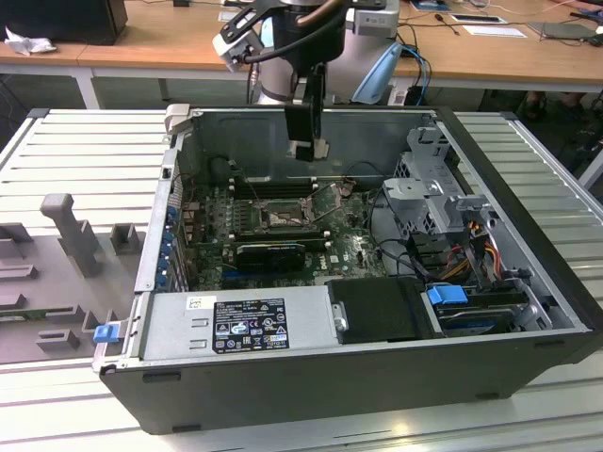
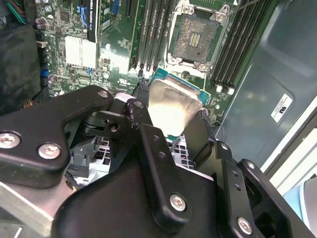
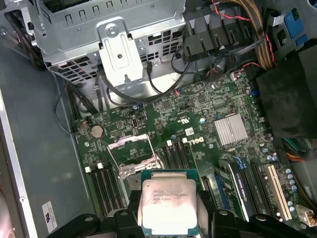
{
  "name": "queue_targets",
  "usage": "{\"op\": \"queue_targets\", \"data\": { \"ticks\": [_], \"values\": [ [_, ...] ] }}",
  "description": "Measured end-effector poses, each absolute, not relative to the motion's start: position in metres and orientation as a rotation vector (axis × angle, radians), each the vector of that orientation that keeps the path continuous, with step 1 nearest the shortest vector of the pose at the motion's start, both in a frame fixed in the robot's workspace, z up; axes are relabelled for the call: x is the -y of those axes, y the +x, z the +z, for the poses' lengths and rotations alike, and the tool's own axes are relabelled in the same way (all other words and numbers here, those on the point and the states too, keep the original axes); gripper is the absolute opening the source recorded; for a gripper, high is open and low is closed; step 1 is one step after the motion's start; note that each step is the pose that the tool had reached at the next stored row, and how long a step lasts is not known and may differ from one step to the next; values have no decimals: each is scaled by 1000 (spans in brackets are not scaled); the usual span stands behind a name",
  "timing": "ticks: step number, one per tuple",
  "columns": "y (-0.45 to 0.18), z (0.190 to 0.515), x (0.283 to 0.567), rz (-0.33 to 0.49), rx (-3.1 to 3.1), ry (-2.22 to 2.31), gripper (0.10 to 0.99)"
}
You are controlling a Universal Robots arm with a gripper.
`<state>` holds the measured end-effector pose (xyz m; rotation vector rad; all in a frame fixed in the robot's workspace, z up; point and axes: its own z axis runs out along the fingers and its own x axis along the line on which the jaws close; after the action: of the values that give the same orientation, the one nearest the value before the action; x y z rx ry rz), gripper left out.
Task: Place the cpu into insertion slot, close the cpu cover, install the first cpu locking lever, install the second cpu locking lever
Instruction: 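Place the cpu into insertion slot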
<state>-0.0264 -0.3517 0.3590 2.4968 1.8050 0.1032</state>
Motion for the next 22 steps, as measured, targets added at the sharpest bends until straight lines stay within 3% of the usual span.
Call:
{"op": "queue_targets", "data": {
  "ticks": [22],
  "values": [
    [-28,338,352,107,-2042,2320,525]
  ]
}}
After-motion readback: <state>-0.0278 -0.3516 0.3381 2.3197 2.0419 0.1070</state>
